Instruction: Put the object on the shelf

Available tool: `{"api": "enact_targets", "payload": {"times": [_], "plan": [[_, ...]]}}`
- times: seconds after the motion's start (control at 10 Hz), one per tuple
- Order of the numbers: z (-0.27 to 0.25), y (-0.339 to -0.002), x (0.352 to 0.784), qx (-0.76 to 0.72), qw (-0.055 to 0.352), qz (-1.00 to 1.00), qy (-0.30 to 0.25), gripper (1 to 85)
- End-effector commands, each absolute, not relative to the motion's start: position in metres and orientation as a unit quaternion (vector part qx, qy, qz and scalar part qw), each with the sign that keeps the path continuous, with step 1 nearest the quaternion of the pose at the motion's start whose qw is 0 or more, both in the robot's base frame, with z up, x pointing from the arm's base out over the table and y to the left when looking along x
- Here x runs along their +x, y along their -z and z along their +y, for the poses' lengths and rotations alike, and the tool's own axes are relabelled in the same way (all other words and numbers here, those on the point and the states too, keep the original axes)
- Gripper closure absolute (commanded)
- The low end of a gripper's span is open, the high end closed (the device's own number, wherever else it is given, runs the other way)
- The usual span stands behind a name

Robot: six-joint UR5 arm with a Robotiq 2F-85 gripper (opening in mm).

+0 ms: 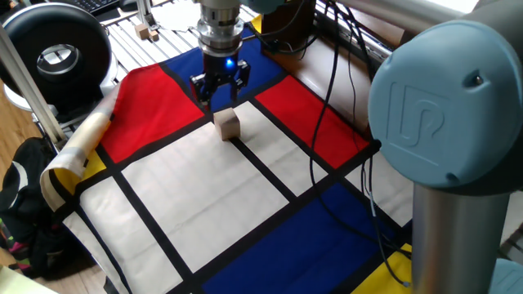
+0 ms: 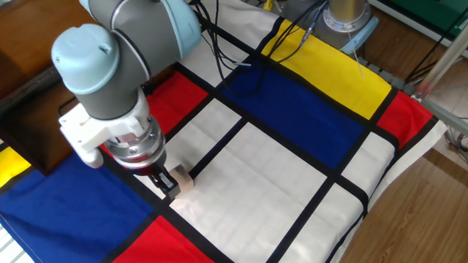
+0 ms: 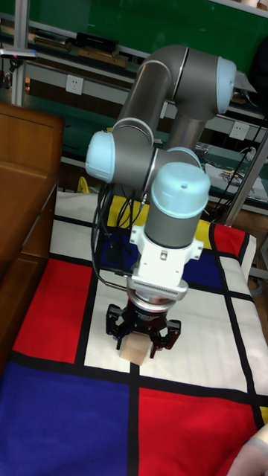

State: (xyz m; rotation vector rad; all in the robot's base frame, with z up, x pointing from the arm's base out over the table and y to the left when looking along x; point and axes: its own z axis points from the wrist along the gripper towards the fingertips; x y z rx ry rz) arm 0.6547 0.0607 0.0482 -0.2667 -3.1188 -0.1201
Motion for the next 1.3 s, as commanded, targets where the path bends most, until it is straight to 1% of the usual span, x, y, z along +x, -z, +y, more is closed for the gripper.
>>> {"api": "enact_targets", "payload": {"times": [0.0,0.6,1.0,1.1,1.2], "plan": [[0.074,-0.048,0.652,-0.095,-0.002,-0.995,0.038,23.3],[0.063,-0.044,0.642,-0.09,-0.012,-0.995,0.041,26.3],[0.048,-0.046,0.635,-0.086,-0.012,-0.996,0.028,29.0],[0.038,-0.046,0.631,-0.074,-0.008,-0.997,0.01,28.7],[0.039,-0.046,0.631,-0.074,-0.007,-0.997,0.012,27.7]]}}
